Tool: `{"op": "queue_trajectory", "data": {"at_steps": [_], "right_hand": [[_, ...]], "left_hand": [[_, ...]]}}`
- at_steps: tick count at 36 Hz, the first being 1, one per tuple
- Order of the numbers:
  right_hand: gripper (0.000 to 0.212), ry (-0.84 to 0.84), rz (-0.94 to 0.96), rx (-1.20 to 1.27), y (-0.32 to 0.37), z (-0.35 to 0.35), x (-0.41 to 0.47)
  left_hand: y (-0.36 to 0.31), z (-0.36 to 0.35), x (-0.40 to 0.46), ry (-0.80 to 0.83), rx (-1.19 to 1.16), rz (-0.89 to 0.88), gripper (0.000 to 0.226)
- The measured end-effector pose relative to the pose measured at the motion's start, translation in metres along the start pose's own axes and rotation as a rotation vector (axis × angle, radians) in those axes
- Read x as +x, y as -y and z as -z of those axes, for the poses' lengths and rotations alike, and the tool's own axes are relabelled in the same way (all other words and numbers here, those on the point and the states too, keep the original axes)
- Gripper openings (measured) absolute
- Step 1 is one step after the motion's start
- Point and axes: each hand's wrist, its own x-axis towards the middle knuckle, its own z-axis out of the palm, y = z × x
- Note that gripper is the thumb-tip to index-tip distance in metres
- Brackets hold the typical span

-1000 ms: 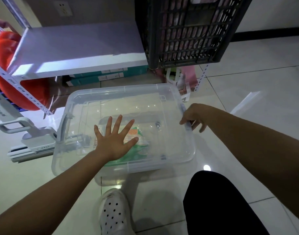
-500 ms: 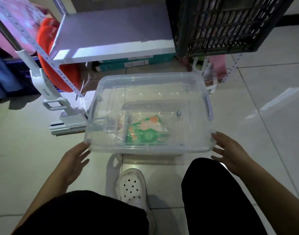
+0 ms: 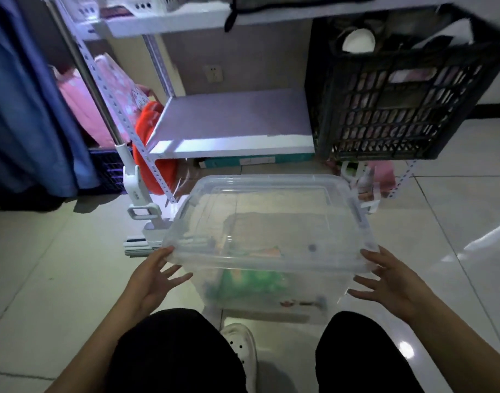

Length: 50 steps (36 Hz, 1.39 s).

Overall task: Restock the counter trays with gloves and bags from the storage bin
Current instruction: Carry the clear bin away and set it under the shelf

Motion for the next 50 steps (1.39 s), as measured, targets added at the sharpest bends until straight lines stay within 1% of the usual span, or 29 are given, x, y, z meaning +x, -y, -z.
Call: {"op": "queue_trajectory", "data": {"at_steps": [3,4,6,10,12,14,17,20,23,28,31,35,36,37,39,40,41,42,43,44,45,46,47,48,49,50], "right_hand": [[0.041,0.041,0.046,-0.026,0.005,-0.012,-0.007],[0.043,0.058,0.071,-0.031,0.009,-0.016,-0.009],[0.047,0.081,0.122,-0.037,0.017,-0.028,-0.013],[0.053,0.126,0.199,-0.031,0.040,-0.055,-0.020],[0.055,0.144,0.241,-0.009,0.053,-0.068,-0.023],[0.053,0.176,0.294,-0.007,0.068,-0.080,-0.026],[0.050,0.217,0.353,-0.025,0.095,-0.097,-0.027],[0.047,0.250,0.387,-0.039,0.122,-0.117,-0.025],[0.041,0.256,0.398,-0.031,0.145,-0.135,-0.017],[0.041,0.254,0.375,-0.035,0.166,-0.159,0.009],[0.039,0.225,0.358,-0.046,0.174,-0.171,0.023],[0.032,0.163,0.385,-0.122,0.190,-0.184,0.041],[0.032,0.166,0.409,-0.161,0.191,-0.185,0.044],[0.035,0.178,0.448,-0.213,0.192,-0.187,0.047],[0.049,0.217,0.559,-0.350,0.188,-0.188,0.051],[0.059,0.214,0.632,-0.414,0.185,-0.188,0.054],[0.069,0.179,0.729,-0.482,0.181,-0.187,0.059],[0.078,0.094,0.851,-0.581,0.179,-0.186,0.065],[0.084,-0.023,0.985,-0.716,0.178,-0.187,0.069],[0.084,-0.149,1.124,-0.886,0.178,-0.187,0.074],[0.079,-0.262,1.293,-1.065,0.179,-0.187,0.080],[0.070,-0.340,1.488,-1.242,0.181,-0.189,0.086],[0.057,-0.376,1.669,-1.402,0.182,-0.194,0.090],[0.042,-0.383,1.799,-1.516,0.183,-0.200,0.092],[0.030,-0.377,1.870,-1.585,0.184,-0.205,0.095],[0.029,-0.383,1.890,-1.622,0.185,-0.210,0.098]], "left_hand": [[-0.014,0.003,-0.013,-0.044,-0.060,-0.061,0.048],[-0.019,0.005,-0.016,-0.047,-0.081,-0.090,0.047],[-0.033,0.008,-0.022,-0.036,-0.107,-0.145,0.036],[-0.062,0.003,-0.036,0.032,-0.119,-0.234,0.019],[-0.077,0.001,-0.038,0.057,-0.157,-0.265,0.019],[-0.091,-0.001,-0.035,0.067,-0.184,-0.303,0.022],[-0.114,-0.009,-0.025,0.078,-0.234,-0.347,0.017],[-0.138,-0.023,-0.009,0.099,-0.276,-0.365,0.011],[-0.162,-0.042,0.009,0.114,-0.256,-0.372,0.013],[-0.197,-0.055,0.048,0.058,-0.252,-0.314,0.011],[-0.209,-0.060,0.068,0.056,-0.221,-0.296,0.017],[-0.216,-0.064,0.088,0.039,-0.243,-0.306,0.012],[-0.218,-0.063,0.092,0.068,-0.199,-0.335,0.017],[-0.221,-0.063,0.097,0.123,-0.119,-0.379,0.029],[-0.225,-0.061,0.103,0.225,0.071,-0.463,0.068],[-0.225,-0.060,0.103,0.246,0.159,-0.498,0.082],[-0.226,-0.059,0.104,0.232,0.246,-0.546,0.090],[-0.226,-0.058,0.105,0.162,0.348,-0.614,0.094],[-0.227,-0.056,0.107,0.050,0.470,-0.709,0.096],[-0.228,-0.055,0.110,-0.082,0.617,-0.824,0.095],[-0.229,-0.055,0.113,-0.201,0.774,-0.954,0.092],[-0.230,-0.056,0.116,-0.268,0.923,-1.107,0.085],[-0.232,-0.060,0.118,-0.275,1.058,-1.261,0.073],[-0.234,-0.066,0.119,-0.243,1.184,-1.372,0.064],[-0.235,-0.073,0.120,-0.210,1.307,-1.437,0.062],[-0.238,-0.079,0.122,-0.192,1.407,-1.467,0.067]]}}
